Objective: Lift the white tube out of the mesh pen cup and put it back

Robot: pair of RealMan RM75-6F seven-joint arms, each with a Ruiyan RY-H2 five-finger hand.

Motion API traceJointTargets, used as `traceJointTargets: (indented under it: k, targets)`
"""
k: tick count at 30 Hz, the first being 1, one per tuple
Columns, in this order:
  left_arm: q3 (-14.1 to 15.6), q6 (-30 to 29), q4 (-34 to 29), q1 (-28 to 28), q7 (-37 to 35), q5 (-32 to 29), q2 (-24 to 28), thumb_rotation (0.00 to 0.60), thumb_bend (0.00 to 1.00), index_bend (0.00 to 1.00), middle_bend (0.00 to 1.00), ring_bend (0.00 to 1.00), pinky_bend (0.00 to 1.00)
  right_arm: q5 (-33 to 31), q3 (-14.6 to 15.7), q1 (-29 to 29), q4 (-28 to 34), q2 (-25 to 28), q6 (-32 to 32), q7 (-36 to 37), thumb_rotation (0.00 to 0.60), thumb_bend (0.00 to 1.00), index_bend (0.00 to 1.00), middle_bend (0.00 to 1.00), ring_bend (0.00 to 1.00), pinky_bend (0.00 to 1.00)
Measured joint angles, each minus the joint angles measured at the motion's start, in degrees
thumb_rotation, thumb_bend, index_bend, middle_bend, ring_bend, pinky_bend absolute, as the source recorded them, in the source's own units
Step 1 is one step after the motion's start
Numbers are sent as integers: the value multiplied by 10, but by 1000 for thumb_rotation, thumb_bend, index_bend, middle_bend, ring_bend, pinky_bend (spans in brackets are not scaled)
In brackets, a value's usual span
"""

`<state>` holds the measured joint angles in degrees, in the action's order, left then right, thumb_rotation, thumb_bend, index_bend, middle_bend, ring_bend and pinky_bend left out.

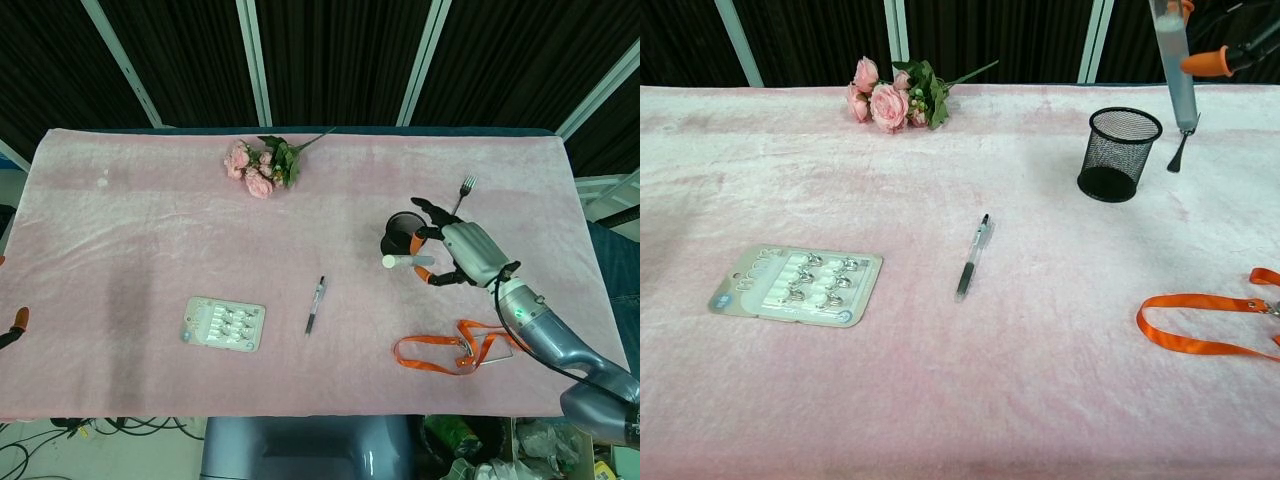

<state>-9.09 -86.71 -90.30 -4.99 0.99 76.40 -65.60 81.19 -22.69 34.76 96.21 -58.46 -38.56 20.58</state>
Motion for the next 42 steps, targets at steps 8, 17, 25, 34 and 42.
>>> traceJointTargets:
  k: [8, 17, 25, 34, 42]
  targets:
    - [0, -1, -1, 0, -1, 1, 0, 600, 339, 133, 103, 0, 0, -150, -12, 5, 39, -1, 12, -117, 600, 356, 679, 17, 86, 188]
    - [0, 1, 0, 0, -2, -1, 0, 600, 339, 133, 103, 0, 0, -80, -63, -13, 65, 9, 21, 229, 600, 356, 679, 17, 85, 189]
    - [-2, -1, 1, 1, 0, -4, -1, 600, 339, 133, 103, 0, 0, 59, -72, -5, 8, 17, 8, 608, 600, 357, 679, 17, 85, 189]
    - [-1, 0, 1, 0, 3, -3, -2, 600, 339, 133, 103, 0, 0, 64, -49, 26, -68, -1, 2, 577, 600, 355, 680, 17, 85, 189]
    - [-1, 2, 2, -1, 6, -5, -2, 600, 339, 133, 103, 0, 0, -17, -29, 46, -115, -50, -16, 302, 600, 356, 680, 16, 85, 188]
